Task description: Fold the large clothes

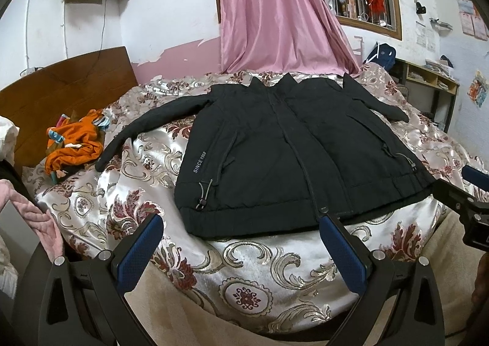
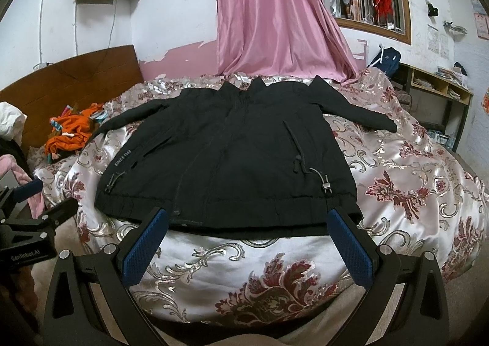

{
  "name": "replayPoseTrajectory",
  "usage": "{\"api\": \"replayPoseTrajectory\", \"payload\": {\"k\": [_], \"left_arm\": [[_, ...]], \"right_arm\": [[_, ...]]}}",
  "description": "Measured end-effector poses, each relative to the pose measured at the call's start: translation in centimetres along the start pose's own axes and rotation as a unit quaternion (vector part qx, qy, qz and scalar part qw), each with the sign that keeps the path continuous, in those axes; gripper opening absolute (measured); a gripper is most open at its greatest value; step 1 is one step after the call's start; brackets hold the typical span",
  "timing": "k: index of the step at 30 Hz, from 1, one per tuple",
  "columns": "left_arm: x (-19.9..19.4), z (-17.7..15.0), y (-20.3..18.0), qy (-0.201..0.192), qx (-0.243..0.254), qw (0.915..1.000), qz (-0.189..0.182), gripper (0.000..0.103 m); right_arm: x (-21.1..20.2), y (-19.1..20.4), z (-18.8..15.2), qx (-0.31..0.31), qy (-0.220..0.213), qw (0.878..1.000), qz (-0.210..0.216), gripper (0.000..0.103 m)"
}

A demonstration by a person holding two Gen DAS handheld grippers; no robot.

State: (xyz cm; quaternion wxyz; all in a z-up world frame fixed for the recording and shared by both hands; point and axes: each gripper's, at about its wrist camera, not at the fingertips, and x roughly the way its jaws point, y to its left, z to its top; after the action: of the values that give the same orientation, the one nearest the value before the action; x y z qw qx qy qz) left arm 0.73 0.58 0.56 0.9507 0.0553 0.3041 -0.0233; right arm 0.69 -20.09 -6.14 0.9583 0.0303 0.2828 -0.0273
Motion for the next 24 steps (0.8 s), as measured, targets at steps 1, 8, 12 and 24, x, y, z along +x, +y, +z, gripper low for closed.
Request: {"api": "replayPoseTrajectory", "payload": {"k": [1, 8, 12, 24], "left_arm": [[0.3, 0.2, 0.0, 0.002, -0.001, 1.0, 0.0, 0.103], [4.4, 3.4, 1.1, 0.034, -0.051, 0.9981, 0.0, 0.103], [6.6, 5.4, 1.7, 0.043, -0.079, 0.9959, 0.012, 0.103], [12.1, 10.8, -0.8, 0.057, -0.057, 0.9956, 0.047, 0.103]], "right_arm": [[0.2, 0.0, 0.3, -0.003, 0.003, 1.0, 0.0, 0.102], [3.3, -0.1, 3.5, -0.028, 0.038, 0.998, -0.053, 0.102], [4.9, -0.5, 4.9, -0.032, 0.044, 0.996, -0.07, 0.102], [10.3, -3.4, 8.3, -0.016, 0.047, 0.996, -0.077, 0.102]]}}
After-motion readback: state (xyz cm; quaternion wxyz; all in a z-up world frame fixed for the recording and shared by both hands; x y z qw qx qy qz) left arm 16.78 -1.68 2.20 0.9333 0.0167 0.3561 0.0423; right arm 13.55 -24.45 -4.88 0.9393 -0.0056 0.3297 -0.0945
